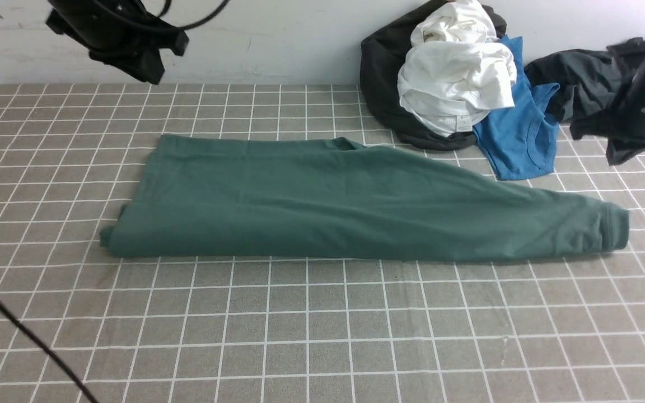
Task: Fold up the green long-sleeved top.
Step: Use both arms to drag the lower edge of the fabric forward and fold it over the upper edge, then use the right arm to clamp the right edge of the fabric, then use the right arm to drag the right edge of the fabric to the left and folds it over the left edge
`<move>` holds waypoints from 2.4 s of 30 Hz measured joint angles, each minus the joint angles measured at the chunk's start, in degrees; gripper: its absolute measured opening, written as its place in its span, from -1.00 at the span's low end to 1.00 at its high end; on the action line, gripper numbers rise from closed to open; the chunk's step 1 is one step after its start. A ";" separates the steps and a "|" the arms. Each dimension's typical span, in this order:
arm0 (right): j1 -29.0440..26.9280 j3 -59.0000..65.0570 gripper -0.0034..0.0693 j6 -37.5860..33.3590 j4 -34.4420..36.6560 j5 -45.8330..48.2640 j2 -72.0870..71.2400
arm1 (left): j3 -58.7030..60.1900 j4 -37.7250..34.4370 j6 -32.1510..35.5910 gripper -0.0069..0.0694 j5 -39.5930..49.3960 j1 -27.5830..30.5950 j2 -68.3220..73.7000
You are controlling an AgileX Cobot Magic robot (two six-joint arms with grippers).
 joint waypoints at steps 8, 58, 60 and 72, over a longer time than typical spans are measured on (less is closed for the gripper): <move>-4.18 7.95 -0.08 -2.73 7.98 2.60 -0.92 | 30.12 -0.80 2.38 -0.62 -2.72 0.00 -24.74; 38.82 5.47 -0.85 -9.73 28.52 -33.87 3.28 | 60.72 -10.00 3.83 -0.64 -15.27 0.09 -44.26; 39.49 1.39 -0.81 -9.73 28.52 -32.94 6.23 | 61.07 -10.00 3.83 -0.64 -15.27 0.09 -44.01; 39.72 -18.96 0.17 -9.78 22.90 -19.47 13.37 | 63.24 -9.89 3.88 -0.64 -15.77 0.09 -43.64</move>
